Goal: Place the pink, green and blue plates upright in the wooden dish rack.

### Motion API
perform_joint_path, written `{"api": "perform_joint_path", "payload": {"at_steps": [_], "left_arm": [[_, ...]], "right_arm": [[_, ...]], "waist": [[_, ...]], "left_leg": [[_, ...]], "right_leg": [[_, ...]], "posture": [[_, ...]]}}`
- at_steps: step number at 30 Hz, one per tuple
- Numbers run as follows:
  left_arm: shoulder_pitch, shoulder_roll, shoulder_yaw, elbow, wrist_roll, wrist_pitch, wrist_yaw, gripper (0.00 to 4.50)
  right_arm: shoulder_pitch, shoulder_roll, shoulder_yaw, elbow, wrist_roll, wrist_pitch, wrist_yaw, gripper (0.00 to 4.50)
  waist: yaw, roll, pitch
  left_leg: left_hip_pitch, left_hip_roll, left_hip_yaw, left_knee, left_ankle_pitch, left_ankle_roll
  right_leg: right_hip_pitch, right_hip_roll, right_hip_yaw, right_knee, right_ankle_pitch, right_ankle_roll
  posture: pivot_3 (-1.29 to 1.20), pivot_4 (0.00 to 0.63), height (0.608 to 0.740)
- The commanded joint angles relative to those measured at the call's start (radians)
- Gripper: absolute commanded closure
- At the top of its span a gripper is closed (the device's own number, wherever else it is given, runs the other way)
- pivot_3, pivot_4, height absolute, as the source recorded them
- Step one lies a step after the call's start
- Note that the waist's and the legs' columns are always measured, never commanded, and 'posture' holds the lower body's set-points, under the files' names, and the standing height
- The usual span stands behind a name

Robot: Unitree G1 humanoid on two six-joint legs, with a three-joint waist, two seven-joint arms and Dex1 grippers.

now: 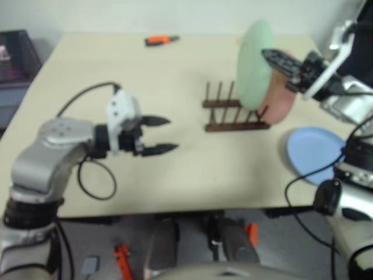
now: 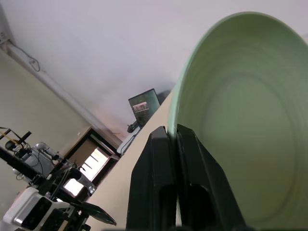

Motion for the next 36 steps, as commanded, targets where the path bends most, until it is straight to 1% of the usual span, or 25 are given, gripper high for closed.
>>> {"api": "perform_joint_path", "payload": {"at_steps": [1,5,9,13,17,22,27,31,33,35,36], "left_arm": [[-0.015,0.013,0.027,-0.026,-0.022,-0.001,-0.003,0.97],[-0.023,0.018,0.028,-0.026,-0.027,0.003,-0.003,0.97],[-0.025,0.019,0.024,-0.023,-0.024,0.001,0.001,0.97],[-0.023,0.017,0.024,-0.031,-0.027,0.004,0.006,0.94],[-0.027,0.017,0.022,-0.028,-0.027,0.007,0.006,0.94],[-0.051,0.018,0.007,-0.002,-0.016,0.0,-0.007,0.94],[-0.084,0.018,-0.02,0.035,0.002,-0.018,-0.039,0.94],[-0.107,0.026,-0.038,0.034,-0.003,-0.023,-0.082,0.94],[-0.108,0.028,-0.045,0.025,-0.012,-0.025,-0.108,0.94],[-0.108,0.022,-0.057,0.025,-0.008,-0.03,-0.119,0.94],[-0.108,0.013,-0.069,0.031,-0.002,-0.035,-0.122,0.94]], "right_arm": [[0.003,-0.022,-0.01,-0.007,-0.013,-0.04,0.03,4.5],[0.021,-0.023,-0.005,-0.004,-0.017,-0.039,0.047,4.5],[0.023,-0.027,0.008,0.009,-0.052,-0.054,0.055,4.5],[0.025,-0.038,0.027,0.0,-0.083,-0.073,0.093,3.53],[0.017,-0.049,0.043,-0.003,-0.12,-0.103,0.117,2.05],[0.007,-0.082,0.083,-0.017,-0.206,-0.168,0.15,0.28],[0.011,-0.133,0.128,-0.046,-0.289,-0.233,0.21,0.28],[0.021,-0.251,0.132,-0.186,-0.307,-0.215,0.26,0.28],[0.04,-0.344,0.054,-0.313,-0.192,-0.108,0.263,0.28],[0.072,-0.405,0.001,-0.391,-0.108,-0.04,0.269,0.28],[0.112,-0.432,-0.021,-0.426,-0.082,-0.014,0.273,0.28]], "waist": [[0.0,0.0,0.0],[0.0,0.0,0.0],[0.0,0.0,0.0],[0.001,0.0,0.0],[0.001,0.0,0.0],[0.001,0.0,0.0],[0.002,0.0,0.0],[0.003,0.002,0.001],[0.004,0.002,0.001],[0.005,0.002,0.001],[0.006,0.002,0.001]], "left_leg": [[0.0,0.0,0.0,0.0,0.0,0.0],[0.0,0.0,0.0,0.0,0.0,0.0],[0.0,0.0,0.0,0.0,0.0,0.0],[0.0,0.0,0.0,0.0,0.0,0.0],[0.0,0.0,0.0,0.0,0.0,0.0],[0.0,0.0,0.0,0.0,0.0,0.0],[0.0,-0.001,0.0,0.0,0.0,0.0],[-0.001,-0.001,0.0,0.0,0.0,0.0],[-0.004,-0.001,0.0,-0.001,0.0,0.0],[-0.006,-0.001,0.0,-0.001,0.0,0.0],[-0.006,-0.001,0.0,-0.001,0.0,0.0]], "right_leg": [[0.0,0.0,0.0,0.0,0.0,0.0],[0.0,0.0,0.0,0.0,0.0,0.0],[0.0,0.0,0.0,0.0,0.0,0.0],[0.0,0.0,0.0,0.0,0.0,0.0],[0.0,0.0,0.0,0.0,0.0,0.0],[0.0,0.0,0.0,0.0,0.0,0.0],[0.0,0.0,0.0,-0.001,0.0,0.0],[-0.001,0.0,0.0,-0.001,0.0,0.0],[-0.003,0.0,-0.001,-0.001,0.0,0.0],[-0.005,0.0,-0.001,-0.001,-0.001,0.0],[-0.005,0.0,-0.002,-0.001,-0.002,0.0]], "posture": [[0.0,0.15,0.74],[0.0,0.15,0.74],[0.0,0.15,0.74],[0.0,0.15,0.74],[0.0,0.15,0.74],[0.0,0.15,0.74],[0.0,0.15,0.74],[0.0,0.15,0.74],[0.0,0.15,0.74],[0.0,0.15,0.74],[0.0,0.15,0.74]]}}
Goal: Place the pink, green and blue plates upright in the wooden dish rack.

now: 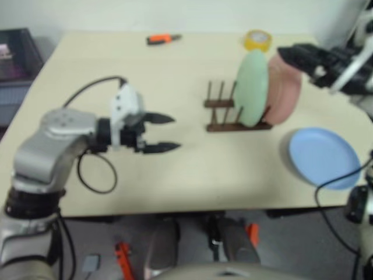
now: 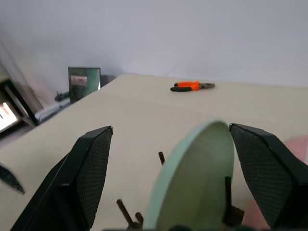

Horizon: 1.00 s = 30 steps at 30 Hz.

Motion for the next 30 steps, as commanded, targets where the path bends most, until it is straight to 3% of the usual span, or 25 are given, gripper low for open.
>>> {"api": "perform_joint_path", "payload": {"at_steps": [1,6,9,12,22,30], "left_arm": [[-0.019,-0.014,-0.028,-0.008,0.005,-0.032,-0.023,0.94],[-0.1,-0.151,-0.168,0.04,0.076,-0.058,0.014,0.94],[-0.144,-0.218,-0.236,0.066,0.107,-0.067,0.008,0.94],[-0.161,-0.242,-0.26,0.091,0.128,-0.085,-0.003,0.94],[-0.137,-0.239,-0.279,0.131,0.205,-0.143,-0.005,0.94],[-0.117,-0.236,-0.252,0.095,0.203,-0.104,0.029,0.94]], "right_arm": [[0.087,-0.087,-0.112,-0.152,0.133,0.101,0.02,0.28],[0.411,-0.188,-0.23,-0.288,0.104,0.179,0.019,0.28],[0.624,-0.243,-0.232,-0.384,0.007,0.176,0.031,0.28],[0.733,-0.248,-0.22,-0.414,-0.07,0.142,0.011,0.28],[0.771,-0.024,0.003,-0.403,-0.252,0.175,-0.249,0.28],[0.732,0.018,0.141,-0.331,-0.377,0.18,-0.303,0.28]], "waist": [[0.002,-0.001,-0.001],[0.012,-0.003,-0.001],[0.021,-0.003,-0.001],[0.012,-0.003,-0.002],[-0.001,-0.002,-0.001],[-0.001,-0.002,-0.001]], "left_leg": [[0.0,0.0,0.0,0.0,0.0,0.0],[0.004,0.0,-0.001,0.004,-0.001,-0.001],[0.004,-0.002,-0.001,0.006,-0.001,0.0],[0.005,-0.002,-0.001,0.006,-0.001,0.0],[0.007,-0.002,-0.003,0.003,-0.001,0.0],[0.005,-0.002,-0.002,0.004,-0.001,0.0]], "right_leg": [[0.0,0.0,0.0,0.0,0.0,0.0],[0.006,-0.005,-0.001,-0.001,-0.002,-0.003],[0.007,-0.005,0.001,-0.002,-0.001,-0.001],[0.007,-0.005,0.002,-0.002,-0.001,-0.001],[0.006,-0.003,0.0,0.0,-0.002,-0.003],[0.006,-0.004,0.002,-0.001,-0.002,-0.002]], "posture": [[0.0,0.15,0.74],[0.0,0.15,0.74],[0.0,0.15,0.74],[0.0,0.15,0.74],[0.0,0.15,0.74],[0.0,0.15,0.74]]}}
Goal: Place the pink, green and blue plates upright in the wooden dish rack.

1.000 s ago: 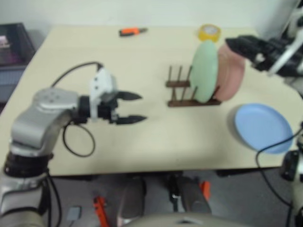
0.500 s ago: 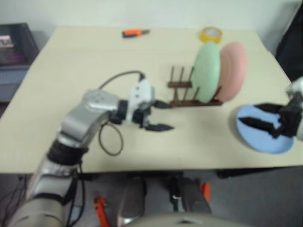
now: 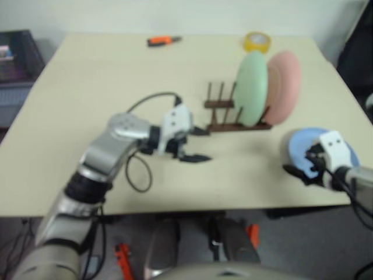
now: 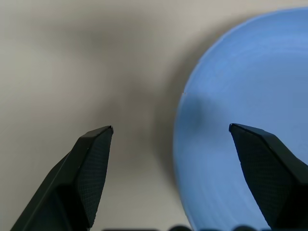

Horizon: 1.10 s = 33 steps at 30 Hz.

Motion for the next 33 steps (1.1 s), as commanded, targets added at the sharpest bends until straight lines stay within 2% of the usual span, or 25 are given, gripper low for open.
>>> {"api": "perform_joint_path", "payload": {"at_steps": [1,5,14,15,19,26,30,33], "left_arm": [[0.0,0.01,0.037,-0.05,-0.01,0.016,0.014,0.94],[0.011,0.02,0.036,-0.056,-0.006,0.02,0.02,0.94],[-0.008,0.025,0.049,-0.046,-0.008,0.022,0.019,0.94],[-0.011,0.026,0.05,-0.047,-0.009,0.021,0.015,0.94],[-0.022,0.023,0.061,-0.042,-0.019,0.014,0.001,0.94],[-0.047,0.045,0.098,0.003,-0.031,-0.004,-0.036,0.94],[-0.053,0.054,0.121,0.017,-0.04,-0.003,-0.046,0.94],[-0.048,0.065,0.142,0.024,-0.043,-0.003,-0.049,0.94]], "right_arm": [[-0.028,-0.012,0.036,0.016,-0.057,0.004,-0.01,0.28],[-0.021,-0.035,0.081,0.033,-0.099,-0.016,0.021,1.11],[-0.084,-0.05,0.098,0.011,-0.144,0.003,0.055,4.26],[-0.086,-0.049,0.098,0.009,-0.15,0.005,0.057,4.49],[-0.106,-0.045,0.073,-0.001,-0.155,0.016,0.064,4.49],[-0.318,-0.045,-0.167,0.017,-0.116,0.119,0.078,4.49],[-0.526,-0.063,-0.28,0.083,-0.159,0.12,0.017,4.49],[-0.67,-0.061,-0.301,0.106,-0.157,0.102,0.0,4.49]], "waist": [[0.0,0.0,0.0],[0.0,0.0,0.0],[-0.001,0.0,0.0],[-0.001,0.0,0.0],[0.0,-0.001,0.0],[-0.002,0.0,0.0],[-0.001,0.0,0.0],[-0.002,0.001,0.0]], "left_leg": [[0.0,0.0,0.0,0.0,0.0,0.0],[0.0,0.0,-0.001,0.0,0.0,0.0],[0.0,0.0,0.0,0.0,0.0,0.0],[0.0,0.0,-0.001,0.0,0.0,0.0],[0.0,0.0,-0.001,0.0,0.0,0.0],[0.001,0.0,0.0,0.0,0.0,0.0],[0.0,0.0,0.0,0.0,0.0,0.0],[-0.001,0.0,0.002,-0.001,0.0,0.0]], "right_leg": [[0.0,0.0,0.0,0.0,0.0,0.0],[0.0,0.0,0.0,0.0,0.0,0.0],[0.0,0.001,-0.001,0.0,0.0,0.0],[0.0,0.001,-0.001,0.0,0.0,0.0],[0.0,0.001,-0.001,0.0,0.0,0.0],[0.0,0.001,-0.001,0.001,0.0,0.001],[-0.001,0.001,0.0,0.001,0.0,0.0],[-0.002,0.001,0.0,0.001,0.0,0.001]], "posture": [[0.0,0.15,0.74],[0.0,0.15,0.74],[0.0,0.15,0.74],[0.0,0.15,0.74],[0.0,0.15,0.74],[0.0,0.15,0.74],[0.0,0.15,0.74],[0.0,0.15,0.74]]}}
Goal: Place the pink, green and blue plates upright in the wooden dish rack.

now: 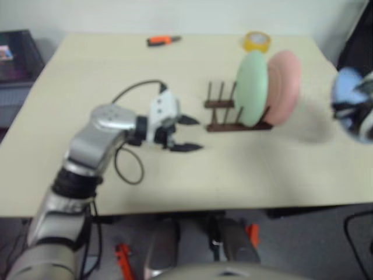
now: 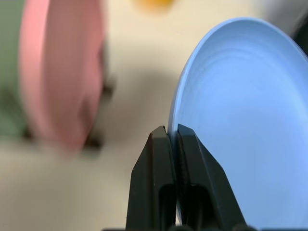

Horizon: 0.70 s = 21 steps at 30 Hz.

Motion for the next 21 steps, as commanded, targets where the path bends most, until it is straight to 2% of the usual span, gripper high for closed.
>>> {"api": "perform_joint_path", "payload": {"at_steps": [1,5,9,14,21], "left_arm": [[-0.005,0.024,0.06,-0.002,-0.02,-0.014,-0.003,0.94],[0.022,0.047,0.093,-0.012,-0.024,-0.006,0.003,0.94],[0.063,0.068,0.133,-0.057,-0.042,0.023,0.026,0.94],[0.118,0.081,0.156,-0.131,-0.061,0.059,0.072,0.94],[0.198,0.114,0.225,-0.229,-0.099,0.131,0.142,0.94]], "right_arm": [[-0.175,-0.025,-0.035,-0.001,0.002,-0.056,-0.016,4.49],[-0.394,-0.013,0.072,0.039,0.006,-0.199,0.009,4.49],[-0.566,0.223,0.152,0.087,0.122,-0.396,0.109,4.49],[-0.639,0.436,0.085,0.223,0.329,-0.441,0.161,4.49],[-0.648,0.531,-0.059,0.455,0.597,-0.384,0.025,4.49]], "waist": [[0.0,0.0,0.0],[-0.007,0.003,0.001],[-0.023,0.003,0.001],[-0.024,0.003,0.001],[-0.01,0.003,0.001]], "left_leg": [[0.0,0.0,0.0,0.0,0.0,0.0],[0.001,0.0,0.0,-0.001,0.0,0.0],[0.001,0.001,-0.001,-0.002,0.0,0.0],[0.002,0.004,0.0,-0.002,0.0,0.0],[-0.001,0.001,0.0,0.001,0.0,0.0]], "right_leg": [[0.001,0.0,-0.001,0.0,0.002,0.003],[-0.001,0.002,0.001,0.001,0.002,0.003],[-0.001,0.002,0.0,0.002,0.001,0.002],[0.0,0.004,-0.001,0.003,0.002,0.002],[0.0,-0.001,0.001,0.001,0.003,0.005]], "posture": [[0.0,0.15,0.74],[0.0,0.15,0.74],[0.0,0.15,0.74],[0.0,0.15,0.74],[0.0,0.15,0.74]]}}
